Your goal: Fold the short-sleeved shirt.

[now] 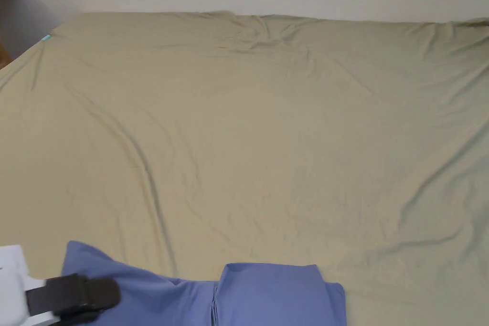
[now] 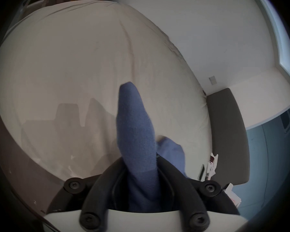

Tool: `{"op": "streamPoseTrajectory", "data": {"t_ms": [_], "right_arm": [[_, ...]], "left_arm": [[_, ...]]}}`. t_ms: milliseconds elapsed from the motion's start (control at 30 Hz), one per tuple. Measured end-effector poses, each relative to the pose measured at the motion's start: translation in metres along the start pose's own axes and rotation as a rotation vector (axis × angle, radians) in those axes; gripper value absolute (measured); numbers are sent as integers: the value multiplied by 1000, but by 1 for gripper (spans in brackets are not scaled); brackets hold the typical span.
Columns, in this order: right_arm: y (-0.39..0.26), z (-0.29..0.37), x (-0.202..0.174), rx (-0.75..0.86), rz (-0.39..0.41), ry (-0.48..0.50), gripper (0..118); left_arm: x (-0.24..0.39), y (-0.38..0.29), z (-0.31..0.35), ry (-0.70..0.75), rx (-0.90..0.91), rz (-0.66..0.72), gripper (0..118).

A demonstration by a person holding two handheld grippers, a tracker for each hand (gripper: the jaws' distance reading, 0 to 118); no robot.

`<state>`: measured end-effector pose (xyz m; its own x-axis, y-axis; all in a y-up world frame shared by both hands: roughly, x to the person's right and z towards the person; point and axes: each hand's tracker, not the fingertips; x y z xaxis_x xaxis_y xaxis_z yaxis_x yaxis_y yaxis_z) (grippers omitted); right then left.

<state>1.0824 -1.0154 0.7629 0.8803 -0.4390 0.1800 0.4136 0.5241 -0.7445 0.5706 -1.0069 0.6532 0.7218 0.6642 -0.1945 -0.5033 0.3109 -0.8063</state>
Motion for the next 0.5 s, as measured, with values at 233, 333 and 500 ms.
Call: {"op": "streamPoseTrajectory", "data": {"t_ms": [233,333,500], "right_arm": [[-3,17,21,37,-46,-22,1],[-7,30,37,67,-90,-77,1],[-14,53,56,103,-125,-145,1]], "left_arm": [[94,-34,-97,-119,-226,-179,11],[120,-60,-149,-89,-323,-276,11],[139,-95,-210,-30,-440,-350,23]]}}
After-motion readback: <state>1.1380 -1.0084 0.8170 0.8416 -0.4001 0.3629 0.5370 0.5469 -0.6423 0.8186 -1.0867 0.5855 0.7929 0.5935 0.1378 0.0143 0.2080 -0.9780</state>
